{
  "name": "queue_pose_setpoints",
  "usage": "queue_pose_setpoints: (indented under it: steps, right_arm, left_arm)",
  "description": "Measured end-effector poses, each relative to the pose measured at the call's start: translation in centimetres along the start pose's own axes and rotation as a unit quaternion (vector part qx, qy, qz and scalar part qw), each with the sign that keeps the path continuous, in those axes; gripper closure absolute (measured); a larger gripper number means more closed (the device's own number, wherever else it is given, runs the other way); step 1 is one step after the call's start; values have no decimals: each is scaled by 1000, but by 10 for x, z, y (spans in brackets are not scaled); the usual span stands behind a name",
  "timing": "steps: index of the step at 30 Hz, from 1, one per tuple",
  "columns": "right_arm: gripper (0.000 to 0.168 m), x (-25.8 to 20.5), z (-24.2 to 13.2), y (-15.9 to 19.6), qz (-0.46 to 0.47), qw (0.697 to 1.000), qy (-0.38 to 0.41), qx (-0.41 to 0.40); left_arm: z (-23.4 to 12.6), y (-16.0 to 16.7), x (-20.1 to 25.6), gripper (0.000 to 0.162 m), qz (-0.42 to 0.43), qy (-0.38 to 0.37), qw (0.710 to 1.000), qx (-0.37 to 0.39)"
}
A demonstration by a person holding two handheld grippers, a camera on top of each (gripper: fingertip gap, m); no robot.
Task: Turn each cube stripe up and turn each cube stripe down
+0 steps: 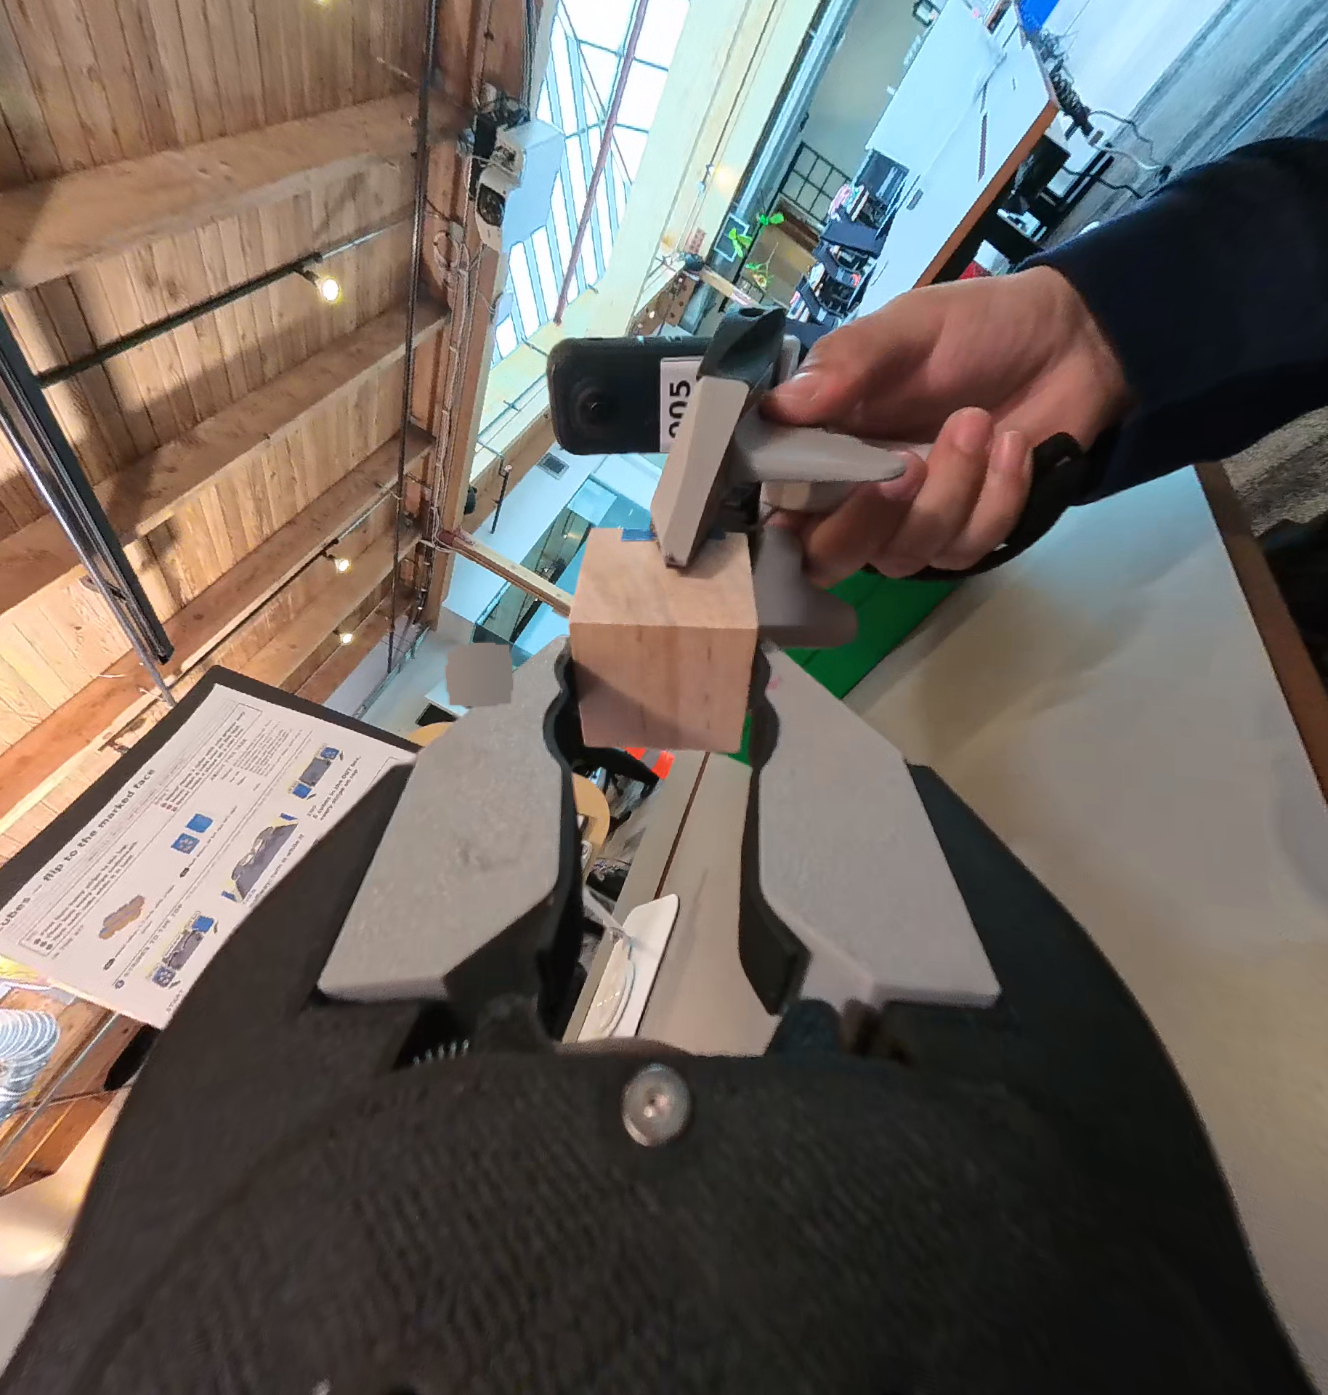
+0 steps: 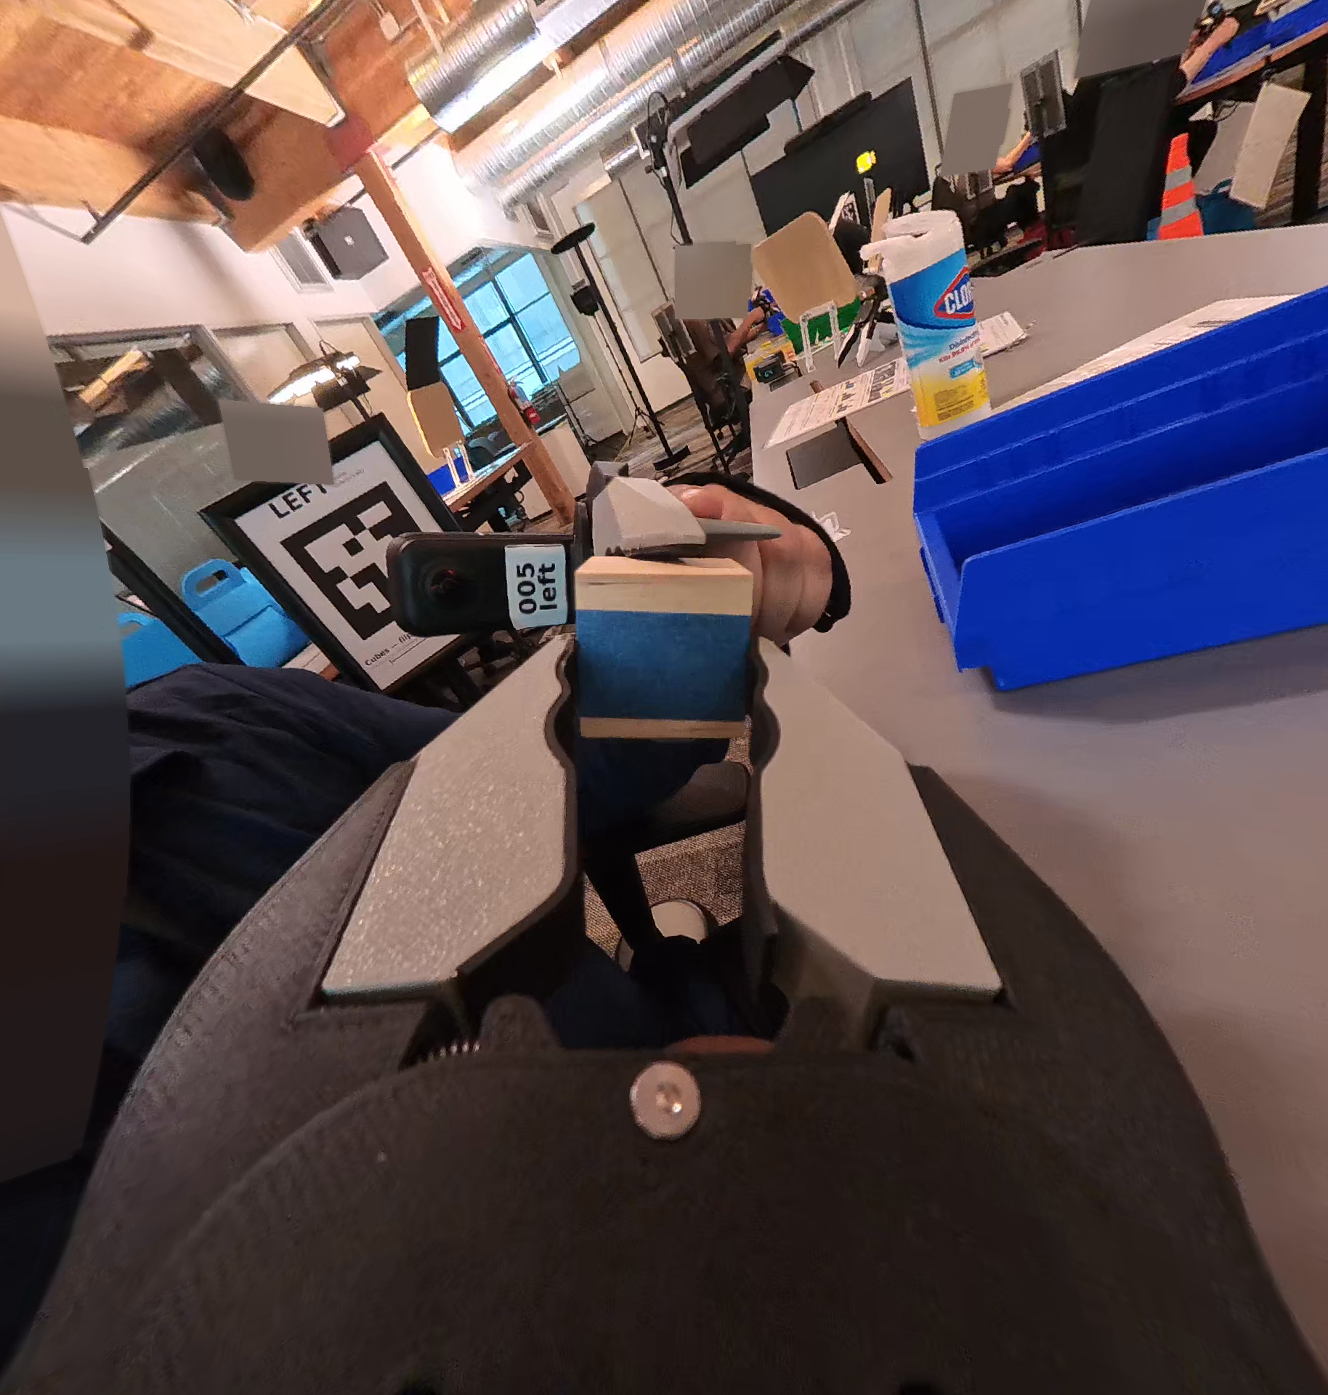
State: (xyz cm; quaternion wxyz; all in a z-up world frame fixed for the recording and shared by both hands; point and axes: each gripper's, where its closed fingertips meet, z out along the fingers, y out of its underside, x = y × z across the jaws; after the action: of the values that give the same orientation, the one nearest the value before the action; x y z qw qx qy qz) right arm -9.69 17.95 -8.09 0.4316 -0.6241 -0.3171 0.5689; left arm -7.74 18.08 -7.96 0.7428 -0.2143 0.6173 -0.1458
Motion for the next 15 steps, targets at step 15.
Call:
queue_pose_setpoints:
  steps: [15]
  right_arm:
    - [127, 90, -211, -64, -128, 871, 475, 13]
  left_arm:
    - [-3, 68, -24, 122, -122, -42, 981, -142]
